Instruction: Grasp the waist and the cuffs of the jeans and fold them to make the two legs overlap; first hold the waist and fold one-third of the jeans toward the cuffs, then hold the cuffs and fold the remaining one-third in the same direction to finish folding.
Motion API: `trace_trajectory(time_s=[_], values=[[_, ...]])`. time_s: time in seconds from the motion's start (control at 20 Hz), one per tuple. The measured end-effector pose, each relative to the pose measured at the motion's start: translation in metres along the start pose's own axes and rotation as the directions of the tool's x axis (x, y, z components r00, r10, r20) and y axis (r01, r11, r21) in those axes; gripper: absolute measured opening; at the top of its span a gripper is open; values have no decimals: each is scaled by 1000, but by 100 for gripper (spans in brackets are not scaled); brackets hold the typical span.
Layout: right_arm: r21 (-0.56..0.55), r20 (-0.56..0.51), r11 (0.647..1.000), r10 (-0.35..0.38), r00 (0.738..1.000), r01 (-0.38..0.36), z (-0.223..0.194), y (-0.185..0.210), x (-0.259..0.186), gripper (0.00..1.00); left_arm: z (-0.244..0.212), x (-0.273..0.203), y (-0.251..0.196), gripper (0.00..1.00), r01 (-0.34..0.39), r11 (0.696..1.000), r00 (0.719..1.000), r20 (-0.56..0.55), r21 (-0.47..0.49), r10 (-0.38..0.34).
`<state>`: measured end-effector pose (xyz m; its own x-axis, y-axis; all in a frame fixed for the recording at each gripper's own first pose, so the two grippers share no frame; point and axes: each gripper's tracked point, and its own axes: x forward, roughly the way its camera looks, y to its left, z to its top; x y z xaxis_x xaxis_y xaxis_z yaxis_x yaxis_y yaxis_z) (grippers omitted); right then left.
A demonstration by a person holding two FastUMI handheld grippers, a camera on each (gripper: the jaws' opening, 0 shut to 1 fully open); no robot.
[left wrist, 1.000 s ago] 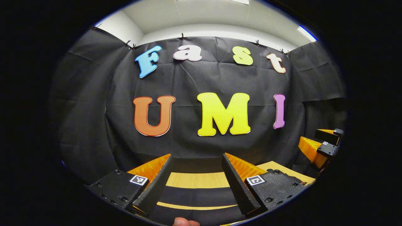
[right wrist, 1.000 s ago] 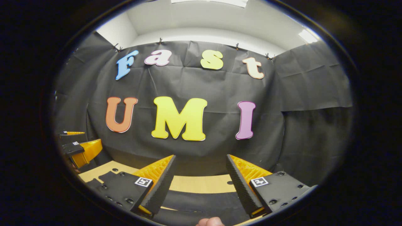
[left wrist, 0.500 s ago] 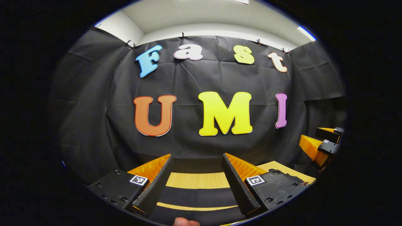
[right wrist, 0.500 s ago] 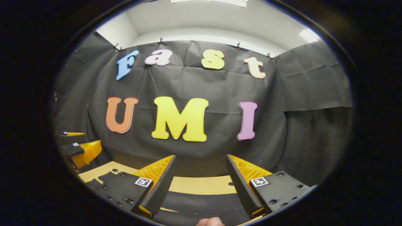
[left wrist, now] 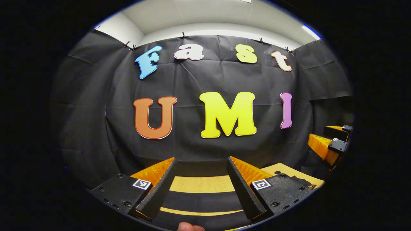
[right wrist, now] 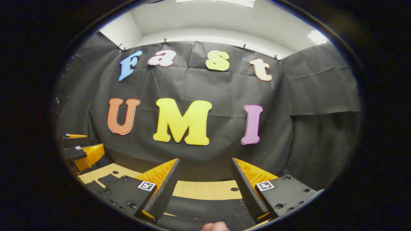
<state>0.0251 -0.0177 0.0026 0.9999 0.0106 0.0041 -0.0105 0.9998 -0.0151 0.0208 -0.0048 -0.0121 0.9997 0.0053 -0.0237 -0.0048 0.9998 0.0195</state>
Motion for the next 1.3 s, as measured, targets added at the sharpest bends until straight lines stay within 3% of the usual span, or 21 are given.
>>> trace_trajectory(time_s=[0.15,0.2,0.25,0.3,0.35,0.4,0.55,0.7,0.8,0.9,1.0,1.1,1.2,1.3], values=[[24,-32,1000,-15,999,16,-10,-16,7,97,-8,4,8,98,-24,999,999,-26,-21,23],[31,-48,999,-22,999,24,-15,-24,10,99,-11,6,13,88,-39,999,999,-37,-21,39],[36,-62,999,-24,998,26,-19,-30,12,99,-14,8,20,100,-54,998,998,-46,-25,53],[40,-76,999,-24,997,27,-24,-39,13,99,-20,9,30,98,-75,997,996,-60,-36,73],[50,-94,998,-26,995,31,-31,-49,15,97,-31,9,43,89,-101,993,991,-90,-59,95],[71,-117,997,-33,993,41,-37,-63,14,97,-45,8,58,98,-133,987,984,-128,-92,121],[152,-229,984,-56,972,93,-71,-112,14,97,-91,-9,104,98,-247,950,946,-259,-190,194],[239,-354,955,-84,931,177,-111,-161,4,98,-139,-33,151,99,-369,878,889,-392,-304,237],[301,-438,926,-80,895,230,-141,-184,-8,100,-172,-52,172,99,-462,800,837,-485,-382,252],[404,-528,862,-53,847,306,-173,-201,-23,99,-209,-75,184,99,-549,704,776,-589,-451,228],[486,-620,768,-33,784,417,-211,-216,-46,99,-244,-97,189,99,-623,586,722,-669,-518,177],[514,-681,693,-30,732,506,-243,-230,-65,98,-274,-110,185,99,-694,438,675,-729,-572,117],[523,-723,648,-7,691,554,-267,-233,-80,98,-295,-120,173,99,-736,304,652,-755,-606,74],[522,-756,627,27,654,578,-291,-222,-90,98,-308,-128,158,99,-761,234,631,-775,-606,46]])
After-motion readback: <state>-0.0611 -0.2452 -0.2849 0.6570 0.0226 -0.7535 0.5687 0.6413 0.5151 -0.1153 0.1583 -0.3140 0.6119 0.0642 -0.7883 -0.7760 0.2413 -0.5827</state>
